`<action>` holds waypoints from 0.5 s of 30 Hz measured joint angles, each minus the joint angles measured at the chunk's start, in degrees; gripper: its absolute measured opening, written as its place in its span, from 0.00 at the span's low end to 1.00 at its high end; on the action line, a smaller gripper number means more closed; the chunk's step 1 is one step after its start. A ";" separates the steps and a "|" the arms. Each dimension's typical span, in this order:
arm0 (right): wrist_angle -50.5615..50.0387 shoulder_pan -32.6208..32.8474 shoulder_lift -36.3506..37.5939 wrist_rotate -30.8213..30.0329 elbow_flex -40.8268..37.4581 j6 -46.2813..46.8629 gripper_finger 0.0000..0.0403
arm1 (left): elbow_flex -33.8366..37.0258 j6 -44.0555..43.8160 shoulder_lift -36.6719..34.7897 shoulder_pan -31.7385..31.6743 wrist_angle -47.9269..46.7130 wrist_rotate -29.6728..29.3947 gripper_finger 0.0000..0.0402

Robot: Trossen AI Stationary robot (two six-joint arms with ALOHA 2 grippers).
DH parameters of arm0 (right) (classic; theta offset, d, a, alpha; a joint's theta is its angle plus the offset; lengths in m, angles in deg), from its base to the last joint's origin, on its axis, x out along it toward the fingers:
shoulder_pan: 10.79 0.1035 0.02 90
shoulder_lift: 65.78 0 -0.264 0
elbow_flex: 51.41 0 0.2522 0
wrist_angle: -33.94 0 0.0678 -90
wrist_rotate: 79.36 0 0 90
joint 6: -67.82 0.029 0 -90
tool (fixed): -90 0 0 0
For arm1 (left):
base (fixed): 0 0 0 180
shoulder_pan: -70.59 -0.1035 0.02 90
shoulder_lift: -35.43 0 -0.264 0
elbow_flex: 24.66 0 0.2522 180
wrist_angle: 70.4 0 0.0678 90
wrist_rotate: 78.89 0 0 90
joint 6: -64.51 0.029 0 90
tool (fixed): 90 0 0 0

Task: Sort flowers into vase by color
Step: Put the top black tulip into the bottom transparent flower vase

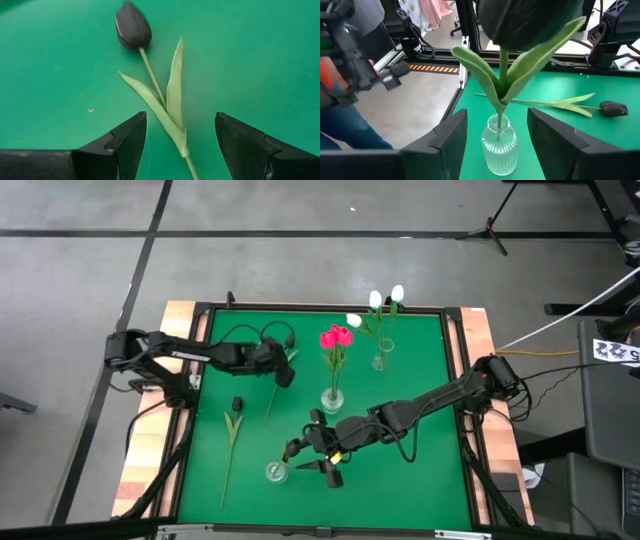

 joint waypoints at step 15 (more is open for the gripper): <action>0.51 0.00 0.11 -0.04 0.00 0.02 0.51 | 0.00 -0.84 9.08 -0.62 3.66 7.49 0.57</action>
